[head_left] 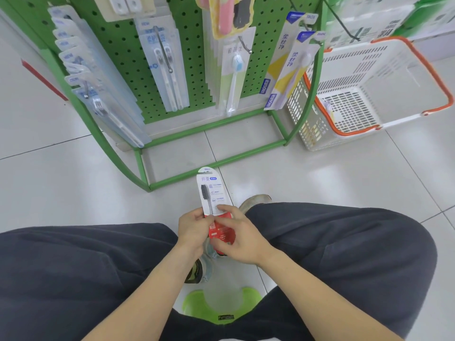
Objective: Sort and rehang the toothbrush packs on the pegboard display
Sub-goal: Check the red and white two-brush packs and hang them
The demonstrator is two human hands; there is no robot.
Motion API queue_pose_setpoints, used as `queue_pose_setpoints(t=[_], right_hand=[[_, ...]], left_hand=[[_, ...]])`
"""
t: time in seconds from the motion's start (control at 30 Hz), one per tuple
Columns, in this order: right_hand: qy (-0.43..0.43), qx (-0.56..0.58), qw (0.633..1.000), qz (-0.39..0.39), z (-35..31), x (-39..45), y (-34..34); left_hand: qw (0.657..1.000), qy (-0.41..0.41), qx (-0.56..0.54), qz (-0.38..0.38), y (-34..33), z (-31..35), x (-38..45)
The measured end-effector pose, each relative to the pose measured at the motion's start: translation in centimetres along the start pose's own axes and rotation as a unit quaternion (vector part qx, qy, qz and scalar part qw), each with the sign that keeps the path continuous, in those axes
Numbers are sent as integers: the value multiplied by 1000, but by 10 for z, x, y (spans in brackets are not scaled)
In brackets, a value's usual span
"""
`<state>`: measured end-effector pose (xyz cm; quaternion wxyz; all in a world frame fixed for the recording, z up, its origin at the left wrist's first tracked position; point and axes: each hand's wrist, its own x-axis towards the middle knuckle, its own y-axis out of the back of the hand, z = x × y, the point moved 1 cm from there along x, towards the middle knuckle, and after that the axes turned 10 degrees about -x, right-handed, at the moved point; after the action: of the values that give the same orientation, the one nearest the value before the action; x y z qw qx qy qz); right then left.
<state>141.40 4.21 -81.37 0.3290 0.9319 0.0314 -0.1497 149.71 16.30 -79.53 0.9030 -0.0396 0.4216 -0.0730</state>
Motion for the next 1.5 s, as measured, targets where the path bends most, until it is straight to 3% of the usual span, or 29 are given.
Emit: queue_pose_setpoints(t=[0.2, 0.37, 0.5, 0.7, 0.8, 0.87, 1.03, 1.27, 1.33, 1.4, 1.5], right_hand=[[-153, 51, 974, 159, 14, 9, 11], [-223, 170, 948, 152, 22, 11, 19], [-226, 165, 945, 171, 21, 12, 18], [-270, 174, 926, 199, 22, 13, 20], [-298, 150, 927, 171, 20, 10, 22], [-311, 141, 927, 154, 20, 8, 22], [-312, 118, 919, 213, 16, 8, 26], [-287, 181, 913, 227, 8, 9, 36], [-255, 188, 925, 209, 8, 10, 36], [-226, 185, 939, 181, 11, 10, 33], [-194, 185, 955, 128, 13, 10, 25]], left_hand=[[997, 74, 21, -27, 0, -3, 2], [985, 52, 148, -73, -3, -3, 3], [957, 37, 261, -120, -6, -2, -3], [931, -7, 339, -137, -8, 1, -5], [905, -14, 398, -151, -5, 1, -4], [885, -37, 441, -145, -4, 0, -3], [847, -81, 511, -121, -4, 1, -3], [854, -65, 498, -137, -6, -3, -5], [890, -51, 430, -140, -7, -4, -3], [945, -21, 296, -137, -10, -4, -5], [975, -13, 202, -93, -11, -2, -4]])
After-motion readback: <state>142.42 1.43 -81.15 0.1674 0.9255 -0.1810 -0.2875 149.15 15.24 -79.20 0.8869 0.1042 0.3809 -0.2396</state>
